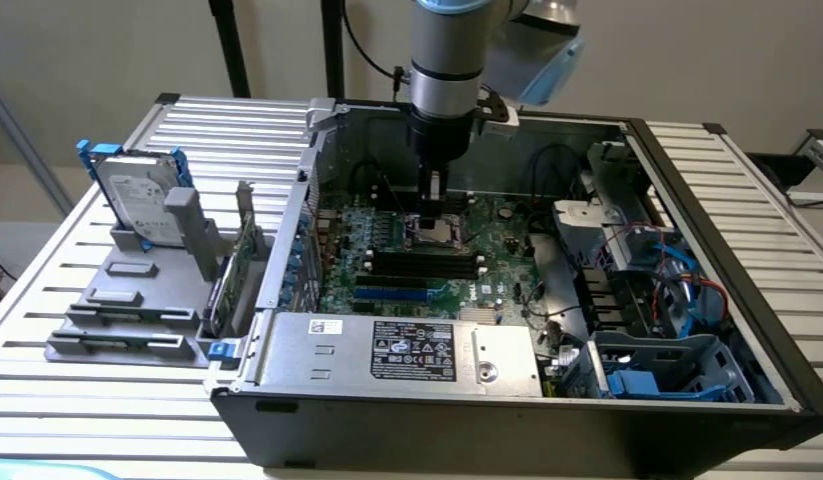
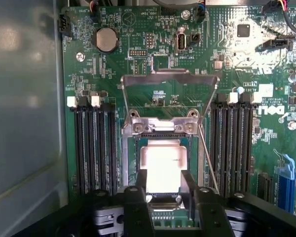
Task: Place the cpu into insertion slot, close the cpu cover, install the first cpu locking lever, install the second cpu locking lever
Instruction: 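Place the cpu into insertion slot, then close the cpu cover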
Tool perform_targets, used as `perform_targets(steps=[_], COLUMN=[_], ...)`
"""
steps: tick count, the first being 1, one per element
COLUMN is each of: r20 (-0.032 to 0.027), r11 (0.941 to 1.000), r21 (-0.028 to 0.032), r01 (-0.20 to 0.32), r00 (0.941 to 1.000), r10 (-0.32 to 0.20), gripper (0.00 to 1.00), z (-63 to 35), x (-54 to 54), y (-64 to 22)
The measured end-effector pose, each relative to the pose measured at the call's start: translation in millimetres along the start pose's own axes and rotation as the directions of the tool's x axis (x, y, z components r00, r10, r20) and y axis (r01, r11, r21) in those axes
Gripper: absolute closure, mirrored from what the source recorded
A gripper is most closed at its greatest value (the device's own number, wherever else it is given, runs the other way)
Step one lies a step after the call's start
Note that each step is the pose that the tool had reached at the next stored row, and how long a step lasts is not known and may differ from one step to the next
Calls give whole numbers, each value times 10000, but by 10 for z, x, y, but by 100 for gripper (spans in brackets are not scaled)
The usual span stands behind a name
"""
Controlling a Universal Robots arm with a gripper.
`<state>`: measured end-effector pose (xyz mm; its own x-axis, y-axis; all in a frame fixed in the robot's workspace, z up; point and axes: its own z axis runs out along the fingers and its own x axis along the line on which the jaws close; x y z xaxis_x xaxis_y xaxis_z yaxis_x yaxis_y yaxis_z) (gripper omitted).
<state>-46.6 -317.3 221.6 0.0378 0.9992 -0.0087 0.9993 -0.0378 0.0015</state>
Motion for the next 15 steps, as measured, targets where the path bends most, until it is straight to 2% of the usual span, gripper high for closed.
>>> perform_targets(steps=[1, 2, 4, 5, 6, 8, 15], r20=[-1, -2, -2, -1, -1, -1, -1], r11=[10000, 10000, 10000, 10000, 10000, 10000, 10000], r21=[0, -1, 0, 0, 0, 0, 3], r01=[-1, 0, -1, 1, 0, 0, -2], r00=[10000, 10000, 10000, 10000, 10000, 10000, 10000], r10=[1, 0, 1, -1, 0, 0, 2], gripper=[70, 70, 82, 82, 88, 89, 89], z=[-13, -21, -32, -37, -40, -45, -45], x=[-1, -3, -6, -8, -9, -11, -11], y=[-34, -71, -150, -193, -233, -284, -288])
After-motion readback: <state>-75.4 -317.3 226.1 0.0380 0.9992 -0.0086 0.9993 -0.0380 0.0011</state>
